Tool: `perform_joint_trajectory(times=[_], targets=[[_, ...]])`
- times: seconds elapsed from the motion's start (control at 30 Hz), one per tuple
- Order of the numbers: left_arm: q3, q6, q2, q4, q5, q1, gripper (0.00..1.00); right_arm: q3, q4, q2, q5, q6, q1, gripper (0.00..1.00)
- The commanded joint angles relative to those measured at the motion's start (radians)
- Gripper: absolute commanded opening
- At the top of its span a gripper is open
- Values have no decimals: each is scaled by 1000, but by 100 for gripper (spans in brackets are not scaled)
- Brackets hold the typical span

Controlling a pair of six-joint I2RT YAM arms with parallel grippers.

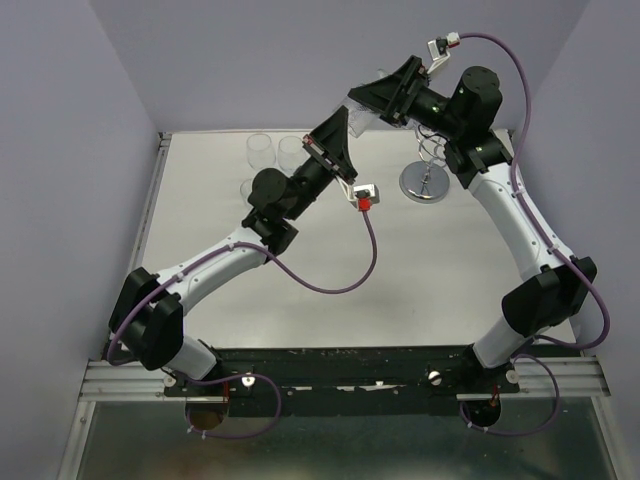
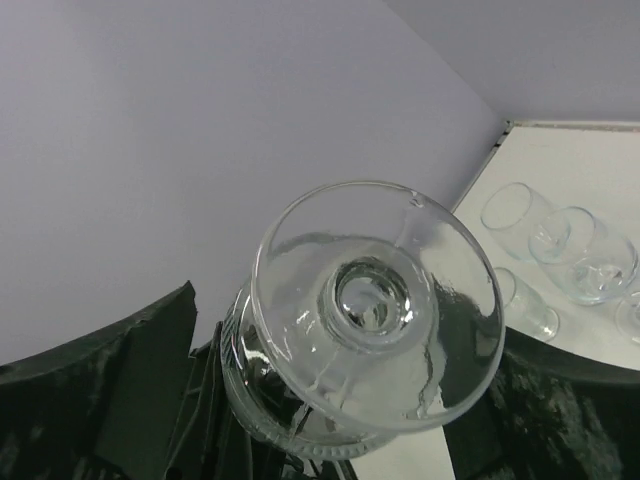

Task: Take the wine glass off the wine glass rack

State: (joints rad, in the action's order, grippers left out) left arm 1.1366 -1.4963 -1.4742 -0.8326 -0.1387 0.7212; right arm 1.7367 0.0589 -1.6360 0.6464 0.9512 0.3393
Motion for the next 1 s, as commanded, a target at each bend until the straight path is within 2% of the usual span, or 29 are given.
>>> perform_joint_trajectory(times=[0.0, 0.63, 0.83, 0.97], targets=[[25, -12, -12, -52, -64, 12, 0, 17, 7, 19, -60, -20, 6, 100], [150, -54, -101, -148, 47, 6, 0, -98, -27, 84, -208, -88, 6, 100], [160, -58, -110, -161, 48, 3, 0, -120, 10, 96, -189, -95, 6, 100], [166, -56, -115, -171, 47, 3, 0, -121, 27, 105, -145, -159, 6, 100]])
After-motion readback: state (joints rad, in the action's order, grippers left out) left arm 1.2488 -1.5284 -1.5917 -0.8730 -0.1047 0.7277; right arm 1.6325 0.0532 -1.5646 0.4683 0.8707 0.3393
